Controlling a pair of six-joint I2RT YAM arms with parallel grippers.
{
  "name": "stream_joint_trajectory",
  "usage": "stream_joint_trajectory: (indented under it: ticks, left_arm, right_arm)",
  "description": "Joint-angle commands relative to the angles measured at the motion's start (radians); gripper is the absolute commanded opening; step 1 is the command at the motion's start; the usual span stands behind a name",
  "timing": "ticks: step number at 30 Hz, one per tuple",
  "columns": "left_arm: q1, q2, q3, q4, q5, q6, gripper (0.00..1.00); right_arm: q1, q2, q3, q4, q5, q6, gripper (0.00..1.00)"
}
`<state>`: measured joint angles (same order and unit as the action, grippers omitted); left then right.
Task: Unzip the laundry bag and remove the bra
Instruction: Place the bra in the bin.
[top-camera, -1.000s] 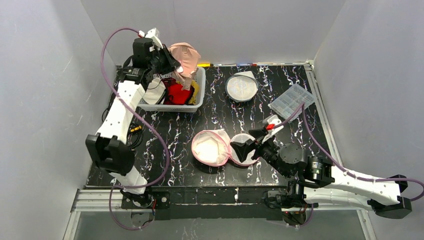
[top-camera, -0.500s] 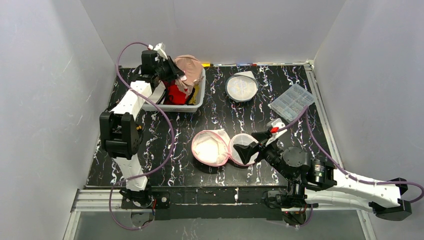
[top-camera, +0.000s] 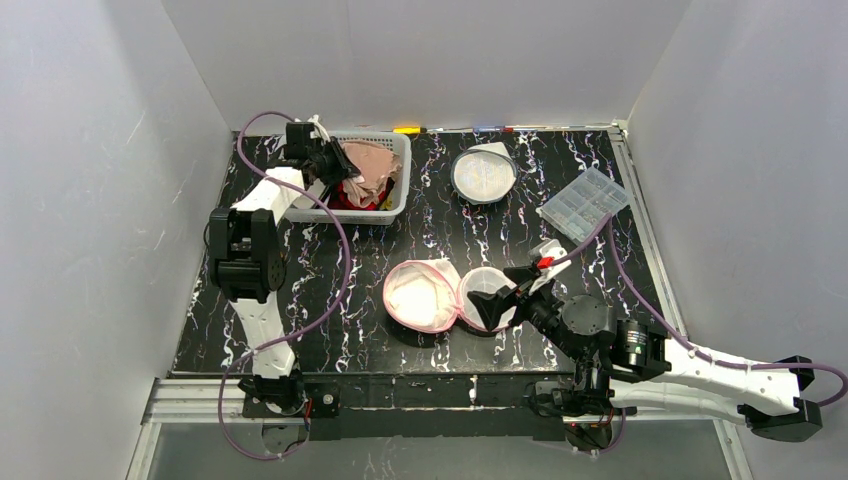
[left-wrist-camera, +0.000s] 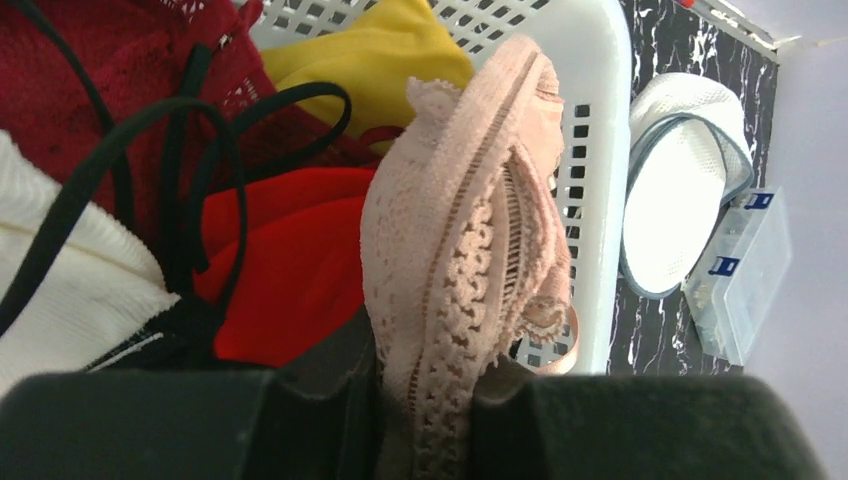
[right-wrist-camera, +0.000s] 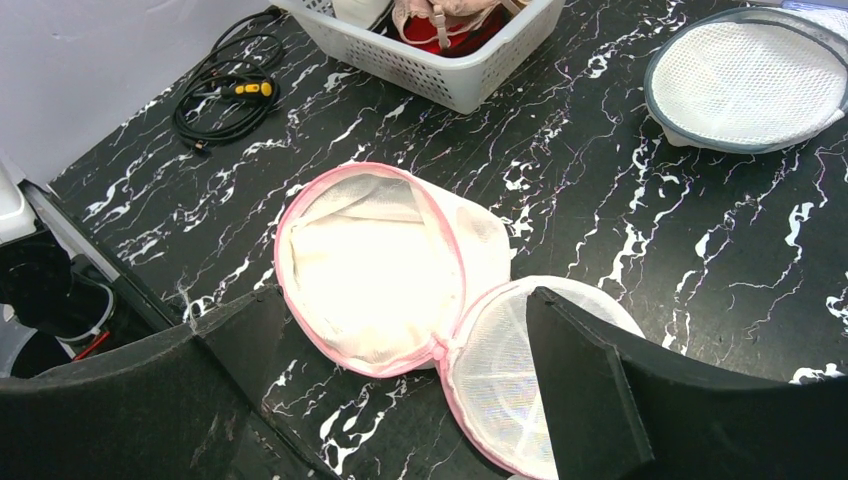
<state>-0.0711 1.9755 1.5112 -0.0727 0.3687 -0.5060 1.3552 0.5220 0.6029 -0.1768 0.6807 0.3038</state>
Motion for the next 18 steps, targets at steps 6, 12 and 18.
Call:
stream_joint_trajectory:
  ticks: [6, 12, 18]
  left_arm:
    - [-0.001, -0.079, -0.015, -0.097, -0.105, 0.022, 0.57]
    - [-0.002, -0.183, 0.003, -0.197, -0.225, 0.051, 0.69]
    - [-0.005, -0.335, -0.029, -0.238, -0.393, 0.091, 0.78]
  right_arm:
    - [0.003, 0.0, 0.013, 0.016, -0.002, 0.003, 0.98]
    - [0.002, -0.004, 0.015, 0.006, -0.013, 0.019, 0.98]
    - [0.002, 0.004, 0.015, 0.009, -0.013, 0.029, 0.98]
